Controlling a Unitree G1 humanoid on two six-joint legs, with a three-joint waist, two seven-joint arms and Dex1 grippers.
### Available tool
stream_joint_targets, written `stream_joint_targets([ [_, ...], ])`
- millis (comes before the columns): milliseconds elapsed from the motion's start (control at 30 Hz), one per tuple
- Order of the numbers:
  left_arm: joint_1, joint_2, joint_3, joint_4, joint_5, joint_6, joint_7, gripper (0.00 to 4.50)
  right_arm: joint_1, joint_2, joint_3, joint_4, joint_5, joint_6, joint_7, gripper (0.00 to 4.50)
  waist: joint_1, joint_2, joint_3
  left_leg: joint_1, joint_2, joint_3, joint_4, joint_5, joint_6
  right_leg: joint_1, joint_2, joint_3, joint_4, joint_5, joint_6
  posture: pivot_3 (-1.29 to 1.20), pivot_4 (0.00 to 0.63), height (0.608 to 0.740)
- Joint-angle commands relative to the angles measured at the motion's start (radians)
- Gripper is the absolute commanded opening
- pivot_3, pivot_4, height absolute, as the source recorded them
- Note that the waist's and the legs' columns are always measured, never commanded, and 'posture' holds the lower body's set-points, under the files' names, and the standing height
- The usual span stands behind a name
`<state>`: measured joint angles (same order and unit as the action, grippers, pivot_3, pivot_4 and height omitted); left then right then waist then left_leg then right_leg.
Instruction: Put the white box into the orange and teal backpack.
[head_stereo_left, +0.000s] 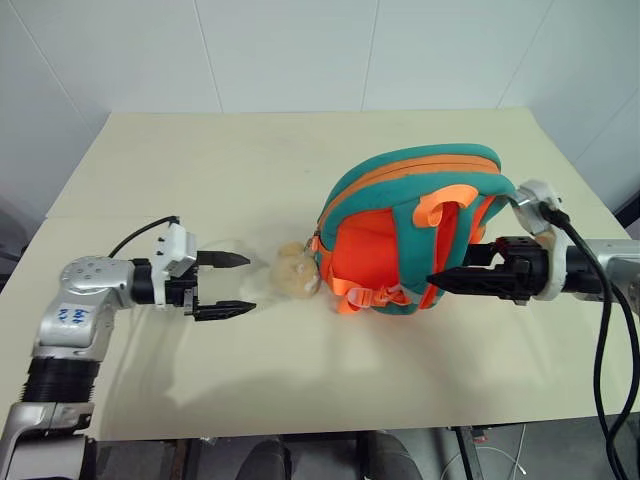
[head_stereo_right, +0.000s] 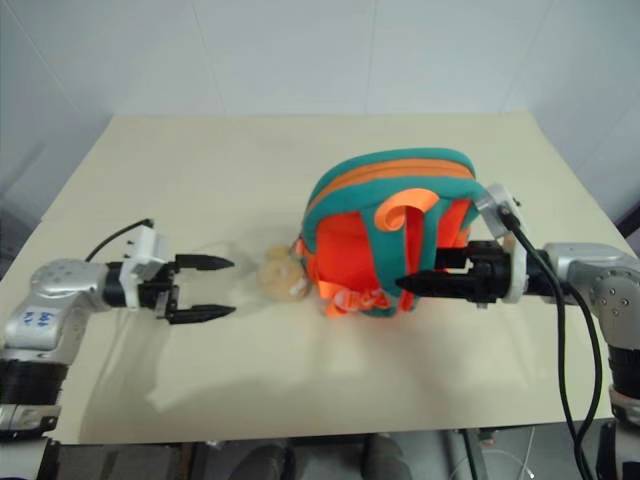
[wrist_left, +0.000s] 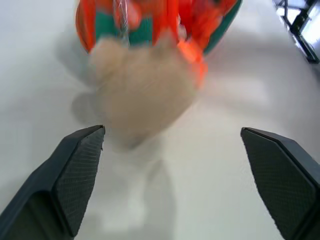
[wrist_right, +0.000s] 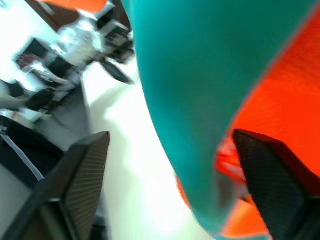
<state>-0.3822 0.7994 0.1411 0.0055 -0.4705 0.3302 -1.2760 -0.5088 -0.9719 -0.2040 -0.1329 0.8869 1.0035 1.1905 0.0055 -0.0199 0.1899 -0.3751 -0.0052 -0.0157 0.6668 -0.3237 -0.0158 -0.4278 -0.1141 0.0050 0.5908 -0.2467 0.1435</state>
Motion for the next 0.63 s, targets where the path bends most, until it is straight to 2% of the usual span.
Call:
stream_joint_targets([
  [33,0.079,0.024,0.061,-0.114,-0.067,0.054,0.018,4.5,0.055,-0.044,-0.053,0.007,-0.072,-0.148,0.063,4.48,-0.003,0.0,0.0,0.001,0.0,0.0,0.0,0.0,0.0,0.0,0.0,0.0,0.0,0.0,0.0,0.0,0.15,0.74],
  [400,0.219,-0.02,0.12,-0.194,-0.08,-0.025,0.067,4.5,0.226,-0.055,-0.058,0.118,-0.291,-0.55,0.176,4.48,-0.007,0.0,0.0,0.005,0.001,0.001,0.0,0.0,-0.001,0.002,0.002,0.001,0.002,0.0,-0.002,0.0,0.15,0.74],
  [633,0.267,-0.021,0.13,-0.2,-0.068,-0.093,0.076,4.5,0.281,-0.043,-0.062,0.231,-0.362,-0.671,0.212,4.48,-0.007,0.0,0.0,0.005,0.001,0.001,0.0,0.0,-0.001,0.002,0.002,0.001,0.001,-0.001,-0.002,0.0,0.15,0.74],
])
